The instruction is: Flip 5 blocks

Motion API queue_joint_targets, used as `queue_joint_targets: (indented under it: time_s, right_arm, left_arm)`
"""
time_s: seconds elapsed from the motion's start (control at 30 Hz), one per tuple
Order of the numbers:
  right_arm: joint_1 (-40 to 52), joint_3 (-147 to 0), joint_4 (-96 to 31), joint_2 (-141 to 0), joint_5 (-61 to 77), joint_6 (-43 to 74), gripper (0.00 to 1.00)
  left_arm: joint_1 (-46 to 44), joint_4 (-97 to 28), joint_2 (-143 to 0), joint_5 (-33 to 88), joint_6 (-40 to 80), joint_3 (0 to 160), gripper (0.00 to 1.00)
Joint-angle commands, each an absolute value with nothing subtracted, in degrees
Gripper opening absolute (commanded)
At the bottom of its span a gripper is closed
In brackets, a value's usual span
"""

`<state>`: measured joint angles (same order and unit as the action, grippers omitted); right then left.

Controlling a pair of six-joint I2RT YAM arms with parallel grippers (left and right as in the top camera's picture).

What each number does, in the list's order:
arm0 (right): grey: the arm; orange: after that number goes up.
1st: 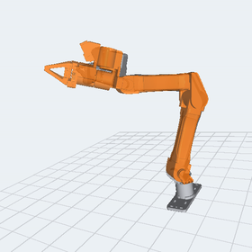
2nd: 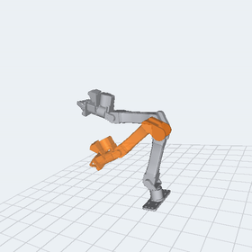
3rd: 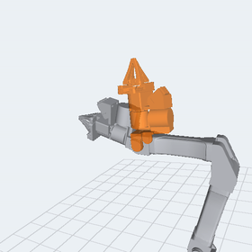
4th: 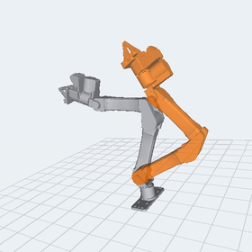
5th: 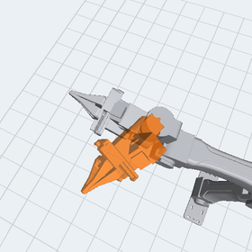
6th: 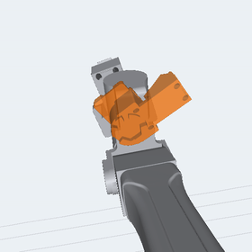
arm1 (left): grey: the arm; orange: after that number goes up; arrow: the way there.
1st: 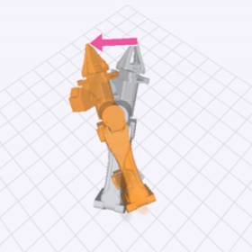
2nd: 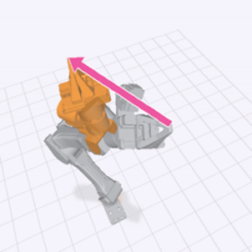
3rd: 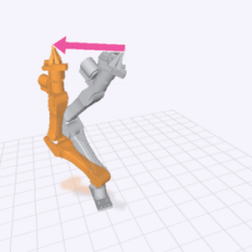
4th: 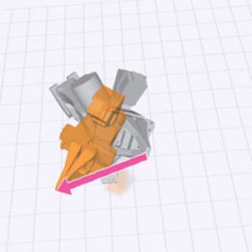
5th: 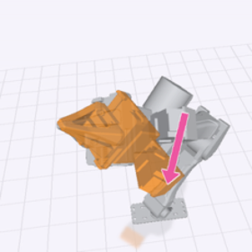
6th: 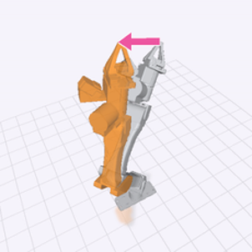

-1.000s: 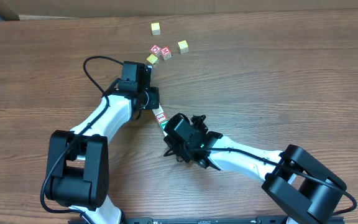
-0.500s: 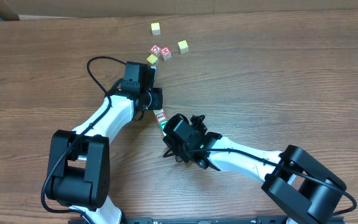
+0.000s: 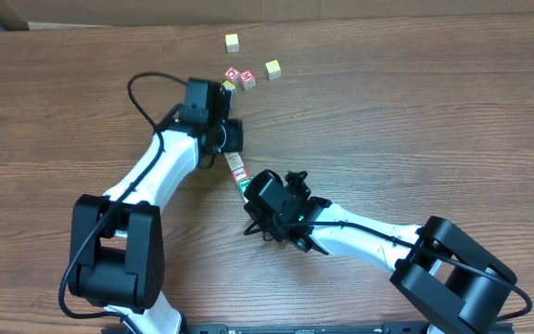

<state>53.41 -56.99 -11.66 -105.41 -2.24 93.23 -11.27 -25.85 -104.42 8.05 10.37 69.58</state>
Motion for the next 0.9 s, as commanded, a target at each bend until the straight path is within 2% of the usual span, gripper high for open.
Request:
queue_joint_targets:
  time_s: [0.0, 0.23, 0.87]
  right_arm:
    - [53.7, -57.7, -12.2, -105.6, -4.4, 93.7, 0.04]
    - [53.7, -57.7, -12.4, -105.6, -4.5, 93.7, 0.04]
    - [53.7, -57.3, -11.6, -107.6, -4.4, 93.7, 0.04]
  left_arm:
    - [-11.6, -26.3, -104.9, 6.0, 11.0, 71.9, 0.04]
    - [-11.6, -26.5, -107.5, 0.8, 11.1, 71.7, 0.04]
    - [-11.6, -25.1, -109.9, -0.3, 11.1, 71.7, 0.04]
